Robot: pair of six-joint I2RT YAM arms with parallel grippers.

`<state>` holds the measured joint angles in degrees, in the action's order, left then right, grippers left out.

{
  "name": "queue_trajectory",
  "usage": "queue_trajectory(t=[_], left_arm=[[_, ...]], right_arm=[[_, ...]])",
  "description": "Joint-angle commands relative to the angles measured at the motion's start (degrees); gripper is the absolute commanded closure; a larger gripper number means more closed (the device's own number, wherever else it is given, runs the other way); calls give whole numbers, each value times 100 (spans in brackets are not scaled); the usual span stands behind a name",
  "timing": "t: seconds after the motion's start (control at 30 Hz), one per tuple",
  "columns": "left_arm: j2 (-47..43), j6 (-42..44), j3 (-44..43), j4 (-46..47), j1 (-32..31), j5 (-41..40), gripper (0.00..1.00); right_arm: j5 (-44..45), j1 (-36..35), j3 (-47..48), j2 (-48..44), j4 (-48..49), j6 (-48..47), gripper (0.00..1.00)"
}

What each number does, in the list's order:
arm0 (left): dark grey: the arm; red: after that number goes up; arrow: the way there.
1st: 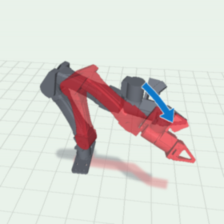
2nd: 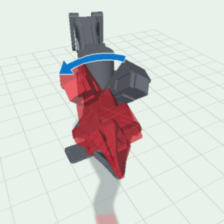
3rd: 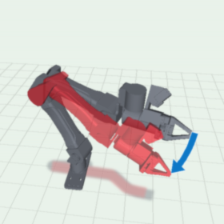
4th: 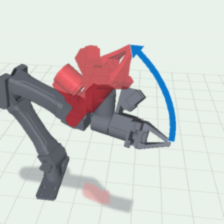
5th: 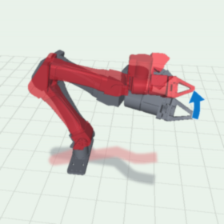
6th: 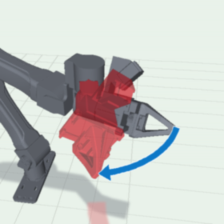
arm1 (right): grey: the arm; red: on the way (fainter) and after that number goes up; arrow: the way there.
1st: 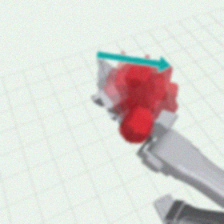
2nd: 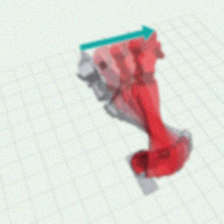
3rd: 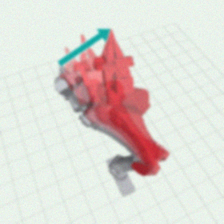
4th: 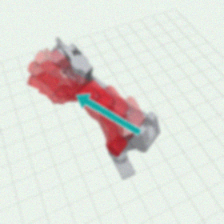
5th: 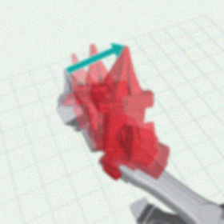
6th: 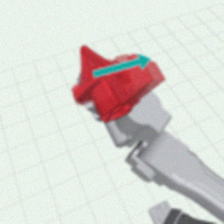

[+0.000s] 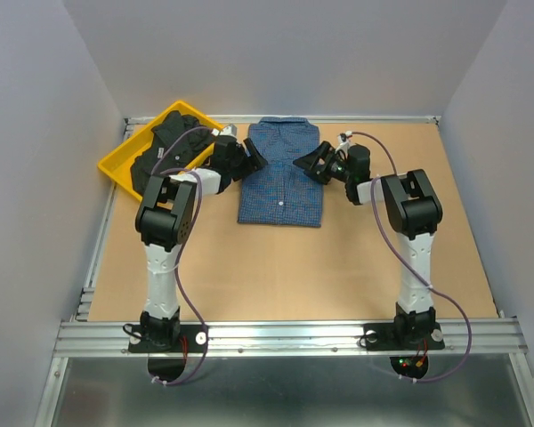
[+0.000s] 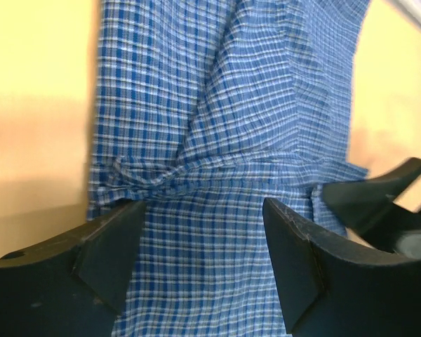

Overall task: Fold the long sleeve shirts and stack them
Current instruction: Fold the shirt

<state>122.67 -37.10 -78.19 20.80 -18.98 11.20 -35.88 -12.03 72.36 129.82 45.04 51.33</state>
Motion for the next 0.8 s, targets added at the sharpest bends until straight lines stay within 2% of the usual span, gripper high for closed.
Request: queue_trajectory(t=[0.0, 0.13, 0.33, 0.6, 0.77], left_arm=[[-156, 89, -284, -120, 44, 110, 19], [-594, 203, -170, -208, 44, 58, 19], [-1657, 291, 444, -181, -35, -117, 19], [-2887, 195, 1962, -243, -210, -232, 19], [-3328, 186, 2826, -445, -387, -698, 19]], right_arm=[[28, 105, 147, -132, -65, -106, 1], [2, 113, 156, -562, -389, -264, 1], [-139, 61, -72, -1248, -434, -88, 1], [53, -395, -810, -2065, -609, -271, 4], [651, -642, -1513, -2785, -1574, -957, 5]])
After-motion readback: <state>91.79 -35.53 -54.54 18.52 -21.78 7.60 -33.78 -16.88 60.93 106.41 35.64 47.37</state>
